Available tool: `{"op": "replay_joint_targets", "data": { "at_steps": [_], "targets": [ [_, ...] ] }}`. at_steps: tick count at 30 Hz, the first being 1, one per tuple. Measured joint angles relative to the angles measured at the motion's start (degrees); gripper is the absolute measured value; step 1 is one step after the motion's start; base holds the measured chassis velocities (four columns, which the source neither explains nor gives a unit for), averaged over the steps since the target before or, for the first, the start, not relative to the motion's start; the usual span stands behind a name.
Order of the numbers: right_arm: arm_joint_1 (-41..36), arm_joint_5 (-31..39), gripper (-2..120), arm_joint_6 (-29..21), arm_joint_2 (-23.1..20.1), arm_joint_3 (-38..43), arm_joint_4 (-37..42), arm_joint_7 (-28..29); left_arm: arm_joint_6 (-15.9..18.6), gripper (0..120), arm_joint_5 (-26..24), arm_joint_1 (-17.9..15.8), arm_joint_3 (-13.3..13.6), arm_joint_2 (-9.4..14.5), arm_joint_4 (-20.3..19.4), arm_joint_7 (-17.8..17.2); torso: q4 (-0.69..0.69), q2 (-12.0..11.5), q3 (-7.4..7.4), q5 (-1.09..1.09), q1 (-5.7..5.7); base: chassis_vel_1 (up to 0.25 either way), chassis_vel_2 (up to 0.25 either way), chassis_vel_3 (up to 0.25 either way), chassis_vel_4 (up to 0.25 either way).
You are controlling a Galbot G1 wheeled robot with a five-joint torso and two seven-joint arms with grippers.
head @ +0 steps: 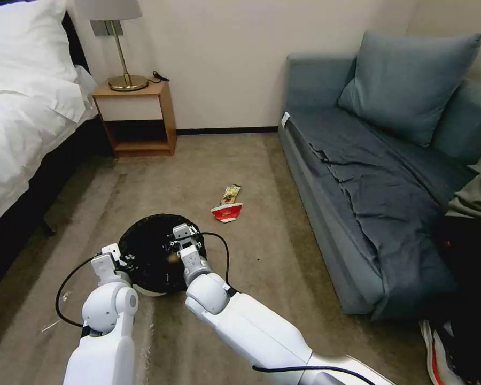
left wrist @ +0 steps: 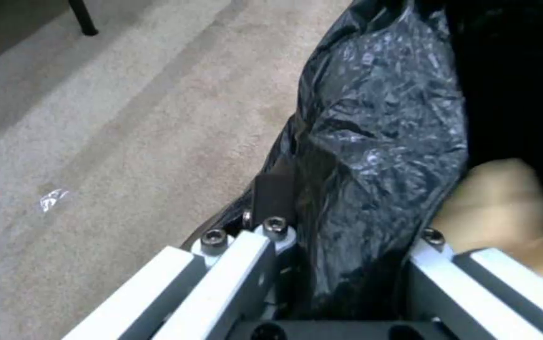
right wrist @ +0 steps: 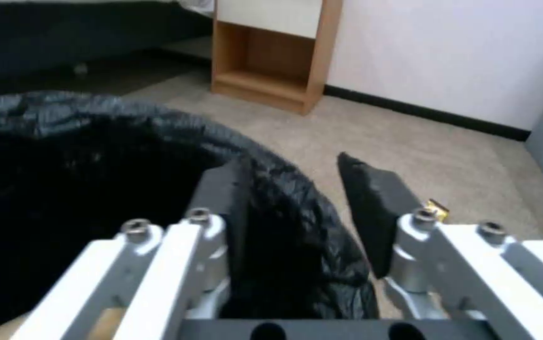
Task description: Pick up the trash bin, then pick up the garbage on the floor and place it into the trash bin.
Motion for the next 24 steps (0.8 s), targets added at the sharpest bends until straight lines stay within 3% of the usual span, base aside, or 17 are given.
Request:
{"op": "replay_joint_targets", "data": {
  "at_steps": [1, 5, 9, 11, 14, 17, 24],
  "targets": [
    [0.0, 0.0, 41, 0.0, 0.0, 0.0, 0.0, 0.0, 0.0, 2, 0.0, 0.0, 0.0, 0.0, 0.0, 0.0, 0.00, 0.0, 0.00, 0.00, 0.00, 0.000, 0.000, 0.000, 0.000],
    [0.1, -0.2, 61, 0.0, 0.0, 1.0, 0.9, 0.0, 0.1, 2, 0.0, 0.1, 0.1, -0.1, -0.1, 0.0, 0.00, 0.0, 0.00, 0.00, 0.00, 0.000, 0.000, 0.000, 0.000],
    [0.3, -0.4, 70, 0.0, 0.0, 2.3, 1.3, 0.0, 0.1, 2, 0.0, 0.1, 0.2, -0.1, 0.0, 0.0, 0.00, 0.0, 0.00, 0.00, 0.00, 0.000, 0.000, 0.000, 0.000],
    [0.3, -0.9, 83, 0.0, 0.0, 5.3, 2.4, 0.0, 0.1, 2, -0.3, -0.3, 0.1, 0.1, 0.5, 0.0, 0.00, 0.0, 0.00, 0.00, 0.00, 0.000, 0.000, 0.000, 0.000],
    [-0.1, -1.2, 92, 0.5, 0.0, 7.8, 3.2, -0.5, 0.1, 2, -0.7, -0.7, -0.1, 0.4, 0.9, 0.2, 0.00, 0.0, 0.00, 0.00, 0.00, 0.000, 0.000, 0.000, 0.000],
    [-2.4, -1.6, 99, 1.4, -1.4, 12.9, 4.4, -1.6, 0.1, 2, -1.2, -0.9, -0.3, 1.0, 1.4, 0.4, 0.02, 0.0, 0.00, 0.01, 0.00, 0.000, 0.000, 0.000, 0.000],
    [-9.3, -6.0, 100, 5.3, -4.1, 23.2, 4.2, -6.4, -0.5, 2, -2.8, -1.0, -1.2, 2.2, 2.0, 1.2, -0.01, 0.0, 0.00, 0.01, 0.00, 0.000, 0.000, 0.000, 0.000]
  ]
}}
